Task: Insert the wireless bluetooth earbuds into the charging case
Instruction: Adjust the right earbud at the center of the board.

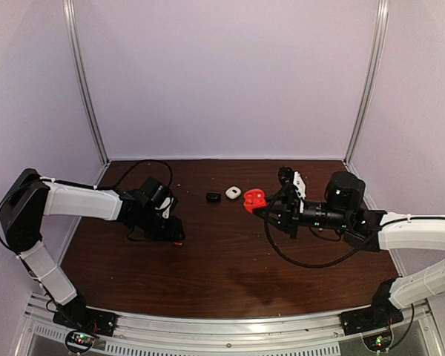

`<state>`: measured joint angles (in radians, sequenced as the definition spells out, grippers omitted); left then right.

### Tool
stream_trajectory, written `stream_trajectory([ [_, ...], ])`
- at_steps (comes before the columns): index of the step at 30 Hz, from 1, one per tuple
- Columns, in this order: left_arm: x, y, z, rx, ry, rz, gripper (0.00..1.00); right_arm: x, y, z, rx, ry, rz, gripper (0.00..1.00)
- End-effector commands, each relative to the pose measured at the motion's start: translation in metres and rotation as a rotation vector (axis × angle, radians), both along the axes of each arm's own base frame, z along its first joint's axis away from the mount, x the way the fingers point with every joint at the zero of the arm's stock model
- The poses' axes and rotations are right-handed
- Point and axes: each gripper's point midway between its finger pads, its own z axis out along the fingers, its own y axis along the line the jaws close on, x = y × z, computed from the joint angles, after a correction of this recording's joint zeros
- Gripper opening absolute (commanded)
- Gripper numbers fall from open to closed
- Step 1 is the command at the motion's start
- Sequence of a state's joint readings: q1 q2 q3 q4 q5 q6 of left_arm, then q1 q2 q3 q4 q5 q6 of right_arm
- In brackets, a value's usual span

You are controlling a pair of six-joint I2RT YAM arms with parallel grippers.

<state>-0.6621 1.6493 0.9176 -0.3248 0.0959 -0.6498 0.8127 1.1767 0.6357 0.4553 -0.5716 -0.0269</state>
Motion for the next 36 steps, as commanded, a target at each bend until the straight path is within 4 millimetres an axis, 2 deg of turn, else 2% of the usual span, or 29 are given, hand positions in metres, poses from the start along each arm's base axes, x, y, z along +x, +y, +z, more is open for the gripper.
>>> stream_trajectory([
  [1, 0.005, -0.017, -0.003, -0.061, -0.011, -0.017, 0.54, 0.004, 0.002, 0.011, 0.013, -0.016, -0.003, 0.0],
  [5, 0.006, -0.021, -0.008, -0.065, -0.003, -0.02, 0.53, 0.004, 0.001, 0.012, 0.014, -0.018, -0.004, 0.0],
  [12, 0.011, -0.034, -0.004, -0.072, -0.031, -0.055, 0.53, 0.004, 0.002, 0.009, 0.01, -0.014, -0.002, 0.0],
  [18, 0.006, -0.045, -0.004, -0.082, -0.029, -0.126, 0.42, 0.004, 0.0, 0.01, 0.008, -0.018, -0.007, 0.0],
  [22, 0.006, -0.053, 0.002, -0.076, -0.052, -0.191, 0.4, 0.003, 0.001, 0.009, 0.007, -0.015, -0.003, 0.0],
  [32, 0.006, -0.028, 0.001, 0.144, -0.039, -0.27, 0.37, 0.003, 0.0, 0.011, 0.007, -0.016, -0.006, 0.0],
  [36, -0.003, -0.029, -0.006, 0.192, -0.004, -0.307, 0.35, 0.004, 0.002, 0.011, 0.006, -0.014, -0.002, 0.0],
])
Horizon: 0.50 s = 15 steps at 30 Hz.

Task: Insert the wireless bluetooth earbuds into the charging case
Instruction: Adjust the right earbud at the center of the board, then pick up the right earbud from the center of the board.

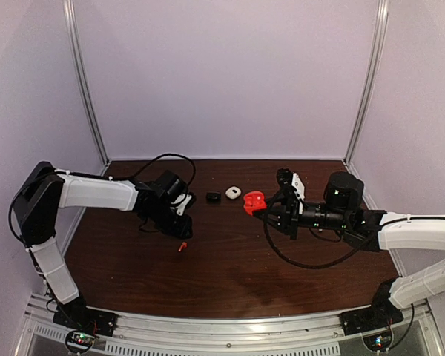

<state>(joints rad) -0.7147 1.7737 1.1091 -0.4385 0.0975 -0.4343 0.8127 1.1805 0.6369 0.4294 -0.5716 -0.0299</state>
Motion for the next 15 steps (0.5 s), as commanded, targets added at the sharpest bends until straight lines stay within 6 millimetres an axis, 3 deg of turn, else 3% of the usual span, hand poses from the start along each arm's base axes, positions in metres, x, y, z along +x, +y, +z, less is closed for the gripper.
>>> stream_trajectory([
  [1, -0.013, 0.004, -0.012, 0.106, 0.032, -0.071, 0.34, 0.004, 0.002, 0.018, 0.028, -0.031, -0.003, 0.0],
  [15, -0.024, -0.005, -0.03, 0.142, 0.069, -0.11, 0.28, 0.005, 0.002, 0.016, 0.023, -0.027, -0.002, 0.0],
])
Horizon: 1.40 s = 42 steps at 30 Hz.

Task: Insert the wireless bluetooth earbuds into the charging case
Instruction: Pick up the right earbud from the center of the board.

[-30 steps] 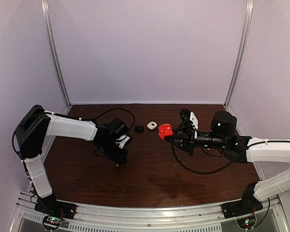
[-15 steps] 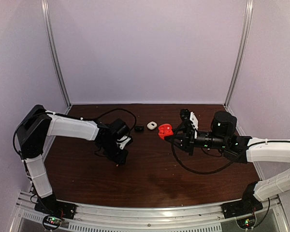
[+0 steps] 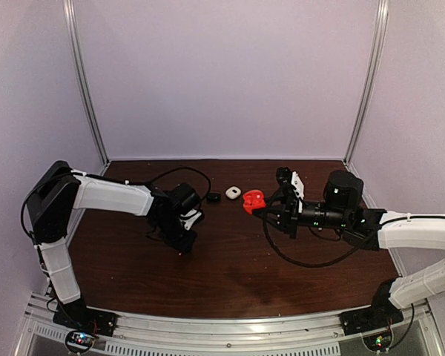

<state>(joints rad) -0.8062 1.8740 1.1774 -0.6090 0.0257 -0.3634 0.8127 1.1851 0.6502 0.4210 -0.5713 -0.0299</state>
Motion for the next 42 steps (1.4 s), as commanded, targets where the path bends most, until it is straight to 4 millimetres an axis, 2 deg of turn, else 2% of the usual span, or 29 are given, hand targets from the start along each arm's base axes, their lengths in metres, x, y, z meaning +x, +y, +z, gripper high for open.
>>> stream_trajectory([
  [1, 0.002, -0.003, -0.002, 0.019, -0.004, -0.021, 0.23, 0.004, 0.0, 0.012, 0.019, -0.025, -0.01, 0.0],
  [6, 0.011, -0.002, 0.007, 0.021, -0.054, -0.003, 0.21, 0.005, 0.001, 0.012, 0.019, -0.024, -0.012, 0.0],
  [15, 0.028, -0.015, 0.047, -0.101, -0.158, 0.032, 0.18, 0.007, 0.0, 0.012, 0.021, -0.03, -0.025, 0.0],
  [20, 0.038, -0.013, 0.068, -0.171, -0.206, 0.067, 0.19, 0.009, -0.001, 0.012, 0.021, -0.03, -0.038, 0.0],
  [23, 0.033, -0.007, 0.063, -0.141, -0.179, 0.046, 0.31, 0.009, -0.001, 0.013, 0.023, -0.029, -0.038, 0.0],
  [27, 0.016, -0.004, 0.049, -0.124, -0.11, -0.013, 0.37, 0.009, -0.001, 0.014, 0.024, -0.027, -0.038, 0.0],
  [38, -0.001, -0.004, 0.021, -0.038, -0.009, -0.091, 0.38, 0.008, 0.0, 0.013, 0.026, -0.021, -0.029, 0.0],
  [42, -0.002, -0.005, 0.017, -0.024, -0.002, -0.105, 0.38, 0.006, 0.0, 0.013, 0.028, -0.024, -0.021, 0.0],
])
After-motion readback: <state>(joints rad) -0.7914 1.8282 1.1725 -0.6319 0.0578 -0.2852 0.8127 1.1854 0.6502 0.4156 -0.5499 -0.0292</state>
